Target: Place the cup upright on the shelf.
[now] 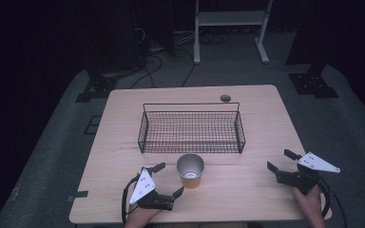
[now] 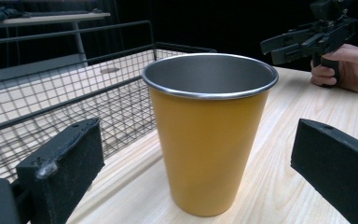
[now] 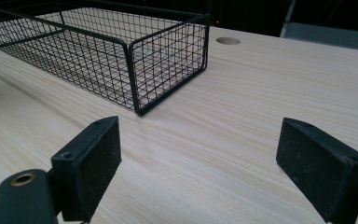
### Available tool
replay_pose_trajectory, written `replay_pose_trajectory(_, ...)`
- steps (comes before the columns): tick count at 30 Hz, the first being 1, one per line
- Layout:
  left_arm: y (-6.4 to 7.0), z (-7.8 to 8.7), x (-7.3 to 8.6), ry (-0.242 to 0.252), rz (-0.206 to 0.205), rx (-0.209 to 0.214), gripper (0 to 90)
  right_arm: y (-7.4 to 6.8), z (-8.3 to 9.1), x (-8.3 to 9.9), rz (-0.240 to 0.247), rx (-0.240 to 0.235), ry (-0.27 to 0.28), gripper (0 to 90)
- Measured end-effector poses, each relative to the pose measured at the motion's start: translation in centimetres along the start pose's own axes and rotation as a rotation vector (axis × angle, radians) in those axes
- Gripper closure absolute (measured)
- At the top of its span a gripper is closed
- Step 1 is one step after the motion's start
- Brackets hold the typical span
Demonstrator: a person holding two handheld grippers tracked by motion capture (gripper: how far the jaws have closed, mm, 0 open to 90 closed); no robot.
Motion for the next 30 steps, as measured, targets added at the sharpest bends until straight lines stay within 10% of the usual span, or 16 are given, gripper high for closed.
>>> replay_pose_trajectory(30,0.9,-5.3,0.0,-0.052,0.008,0.024,1.6,0.0,0.0,0.0,0.003,-0.008,0.001,12.9)
Point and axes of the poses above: each handheld gripper's, and its own axes: z roughly backward along the jaws, x roughly out of its underside, y roughly to its right, the point moved 2 cm from there along -z, roughly forward along the jaws, and after that the axes turned 4 degrees about -z, right-handed, at the moved point
